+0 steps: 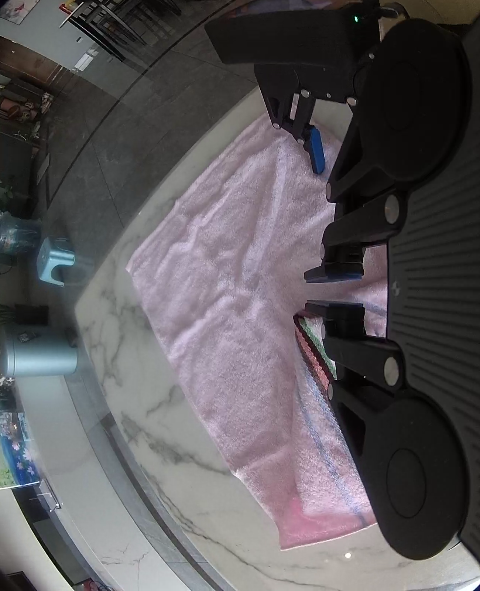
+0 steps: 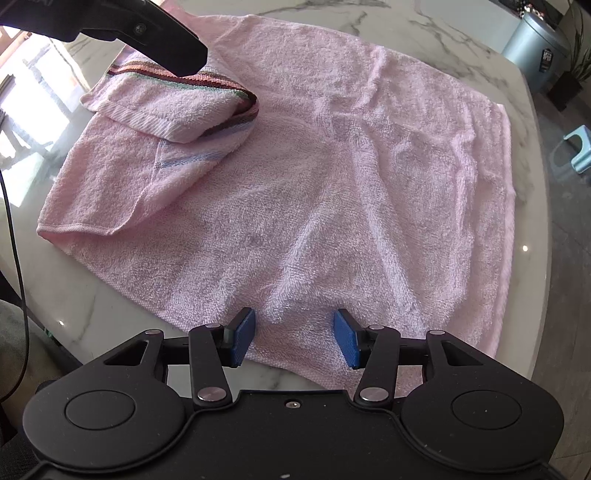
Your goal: Fold towel
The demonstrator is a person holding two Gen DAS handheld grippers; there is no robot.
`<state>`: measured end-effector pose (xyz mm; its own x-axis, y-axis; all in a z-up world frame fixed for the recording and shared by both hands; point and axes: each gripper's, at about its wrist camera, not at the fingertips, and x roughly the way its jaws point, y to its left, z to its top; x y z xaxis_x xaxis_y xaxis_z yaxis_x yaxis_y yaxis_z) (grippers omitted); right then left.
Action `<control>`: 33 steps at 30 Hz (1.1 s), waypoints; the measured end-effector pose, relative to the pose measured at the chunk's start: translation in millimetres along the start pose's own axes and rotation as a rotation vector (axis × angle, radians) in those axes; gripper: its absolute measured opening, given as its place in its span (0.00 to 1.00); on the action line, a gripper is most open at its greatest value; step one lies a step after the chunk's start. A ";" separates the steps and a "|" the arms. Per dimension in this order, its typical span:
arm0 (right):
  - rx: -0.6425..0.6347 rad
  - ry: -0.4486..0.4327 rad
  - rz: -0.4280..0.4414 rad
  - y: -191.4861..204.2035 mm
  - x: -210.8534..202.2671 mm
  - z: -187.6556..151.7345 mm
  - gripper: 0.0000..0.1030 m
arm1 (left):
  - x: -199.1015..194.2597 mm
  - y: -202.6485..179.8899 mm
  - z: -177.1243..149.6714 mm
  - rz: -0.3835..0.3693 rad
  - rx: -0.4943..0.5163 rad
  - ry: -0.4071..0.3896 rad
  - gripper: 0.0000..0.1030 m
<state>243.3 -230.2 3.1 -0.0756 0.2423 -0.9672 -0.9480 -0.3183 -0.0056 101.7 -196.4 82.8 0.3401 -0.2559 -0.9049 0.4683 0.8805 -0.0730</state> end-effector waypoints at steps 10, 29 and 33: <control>0.004 -0.035 0.019 6.2 -9.7 15.2 0.47 | -7.6 56.2 -30.0 0.099 -0.073 0.049 0.35; -0.186 -0.092 0.017 74.0 -17.8 78.5 0.37 | 6.5 178.4 -107.2 0.104 -0.376 0.137 0.37; -0.193 -0.073 0.011 76.0 -11.6 86.7 0.37 | 16.7 186.5 -106.4 0.079 -0.403 0.139 0.37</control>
<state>145.3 -177.7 35.8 -0.1144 0.3017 -0.9465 -0.8708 -0.4890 -0.0507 108.0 6.0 9.4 0.2364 -0.1501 -0.9600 0.0801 0.9876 -0.1347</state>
